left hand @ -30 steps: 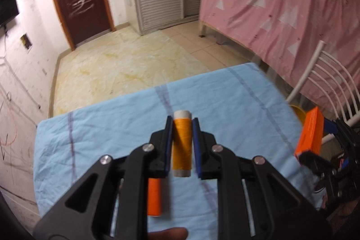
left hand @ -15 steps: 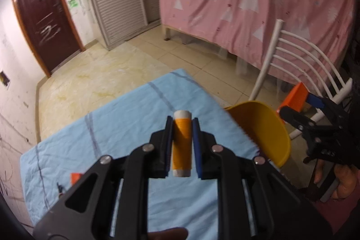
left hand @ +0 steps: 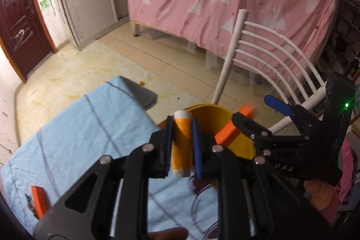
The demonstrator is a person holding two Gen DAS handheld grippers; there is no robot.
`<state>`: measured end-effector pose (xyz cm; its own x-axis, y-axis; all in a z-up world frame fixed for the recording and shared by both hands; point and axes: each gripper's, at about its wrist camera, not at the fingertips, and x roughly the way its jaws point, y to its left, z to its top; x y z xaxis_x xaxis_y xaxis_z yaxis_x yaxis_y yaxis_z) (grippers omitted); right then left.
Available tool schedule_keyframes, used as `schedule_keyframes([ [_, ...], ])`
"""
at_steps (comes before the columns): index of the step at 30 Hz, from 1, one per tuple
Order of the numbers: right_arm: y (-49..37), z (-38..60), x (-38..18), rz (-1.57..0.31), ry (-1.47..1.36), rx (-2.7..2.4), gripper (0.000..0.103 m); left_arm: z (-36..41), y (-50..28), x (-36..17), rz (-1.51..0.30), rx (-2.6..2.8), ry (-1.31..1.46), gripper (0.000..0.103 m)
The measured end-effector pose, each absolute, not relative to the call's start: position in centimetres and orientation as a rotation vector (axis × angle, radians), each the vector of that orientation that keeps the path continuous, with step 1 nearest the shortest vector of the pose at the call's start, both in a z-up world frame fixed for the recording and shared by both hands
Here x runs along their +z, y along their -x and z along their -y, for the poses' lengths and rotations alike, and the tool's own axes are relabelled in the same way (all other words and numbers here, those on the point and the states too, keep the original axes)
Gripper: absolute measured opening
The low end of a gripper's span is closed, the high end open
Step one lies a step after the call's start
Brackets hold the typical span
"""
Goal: Collect trash
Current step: 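Carry the spool and box to the yellow bin and open both tools, then move both open tools back over the bed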
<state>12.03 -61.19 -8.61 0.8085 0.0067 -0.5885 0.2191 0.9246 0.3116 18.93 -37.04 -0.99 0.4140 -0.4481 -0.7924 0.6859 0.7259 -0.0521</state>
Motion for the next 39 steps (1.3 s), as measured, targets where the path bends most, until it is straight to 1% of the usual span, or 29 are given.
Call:
schedule_keyframes([
  [6, -10.8, 63.8, -8.6, -0.589, -0.448, -0.155, 0.091, 39.3, -18.6, -2.2, -0.927, -0.761, -0.286, 0.015],
  [7, -10.6, 64.2, -8.6, -0.584, -0.461, -0.163, 0.091, 39.7, -18.5, -2.5, -0.934, -0.767, -0.286, 0.017],
  [8, -10.4, 64.6, -8.7, -0.578, -0.475, -0.168, 0.091, 39.9, -18.3, -2.7, -0.941, -0.775, -0.284, 0.020],
  [10, -10.1, 65.1, -8.6, -0.568, -0.489, -0.177, 0.091, 40.3, -18.3, -3.1, -0.956, -0.789, -0.286, 0.043],
  [11, -9.9, 65.4, -8.5, -0.561, -0.495, -0.182, 0.091, 40.5, -18.3, -3.2, -0.960, -0.787, -0.289, 0.047],
  [17, -9.7, 65.6, -8.4, -0.549, -0.503, -0.178, 0.091, 40.1, -18.2, -3.5, -0.960, -0.762, -0.308, 0.047],
  [22, -9.9, 64.2, -7.9, -0.553, -0.475, -0.149, 0.091, 38.3, -18.5, -3.1, -0.951, -0.740, -0.294, 0.047],
  [29, -11.2, 60.2, -7.1, -0.565, -0.415, -0.093, 0.092, 33.6, -18.9, -1.8, -0.929, -0.698, -0.256, 0.047],
  [33, -12.2, 57.4, -7.0, -0.585, -0.372, -0.051, 0.092, 30.3, -19.2, -1.1, -0.917, -0.658, -0.226, 0.051],
  [39, -13.4, 53.1, -7.0, -0.615, -0.294, 0.023, 0.092, 24.8, -19.8, -0.2, -0.892, -0.583, -0.205, 0.052],
])
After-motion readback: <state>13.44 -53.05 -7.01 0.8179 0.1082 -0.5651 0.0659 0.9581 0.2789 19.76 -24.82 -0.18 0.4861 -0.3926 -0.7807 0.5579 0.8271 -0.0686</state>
